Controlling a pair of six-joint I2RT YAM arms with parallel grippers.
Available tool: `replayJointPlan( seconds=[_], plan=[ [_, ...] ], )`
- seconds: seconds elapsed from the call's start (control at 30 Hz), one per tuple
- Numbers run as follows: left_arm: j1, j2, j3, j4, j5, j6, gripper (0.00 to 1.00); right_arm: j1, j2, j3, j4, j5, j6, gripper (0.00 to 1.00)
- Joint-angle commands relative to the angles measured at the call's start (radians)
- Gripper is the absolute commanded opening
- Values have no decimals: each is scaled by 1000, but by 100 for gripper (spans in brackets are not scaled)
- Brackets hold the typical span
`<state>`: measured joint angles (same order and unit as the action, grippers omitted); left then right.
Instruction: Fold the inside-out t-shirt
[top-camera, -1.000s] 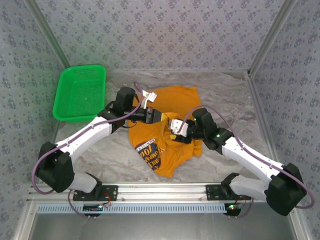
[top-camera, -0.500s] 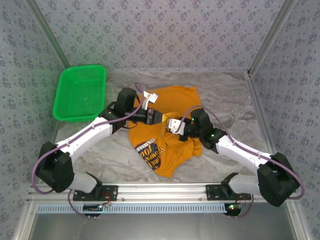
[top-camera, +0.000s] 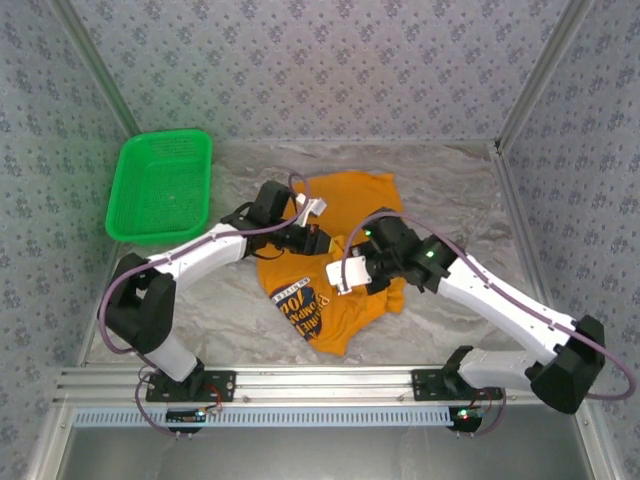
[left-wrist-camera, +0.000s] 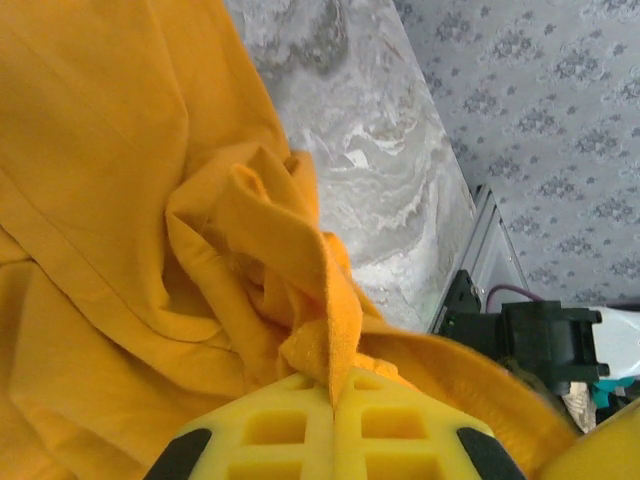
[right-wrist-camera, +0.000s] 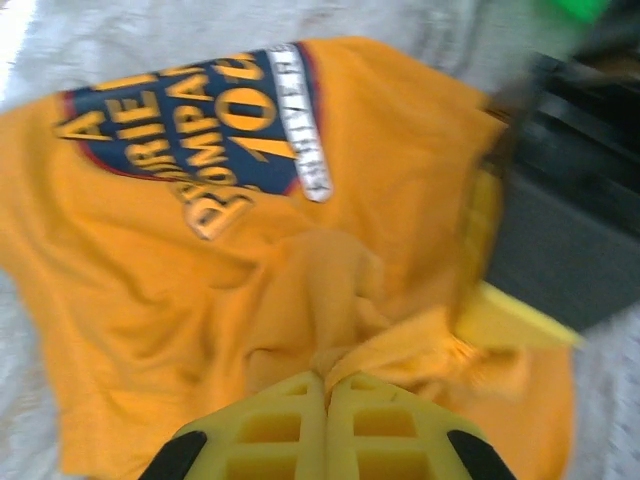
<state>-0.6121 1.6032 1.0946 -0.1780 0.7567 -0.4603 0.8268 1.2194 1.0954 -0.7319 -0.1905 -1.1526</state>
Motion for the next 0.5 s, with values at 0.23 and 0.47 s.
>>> replayJointPlan(
  seconds=[0.23, 0.47],
  plan=[
    [34, -98, -149, -43, -158, 100, 0, 109, 102, 21, 4, -521, 156, 31],
    [32, -135, -198, -21, -112, 114, 0, -83, -82, -171, 213, -277, 44, 43]
  ],
)
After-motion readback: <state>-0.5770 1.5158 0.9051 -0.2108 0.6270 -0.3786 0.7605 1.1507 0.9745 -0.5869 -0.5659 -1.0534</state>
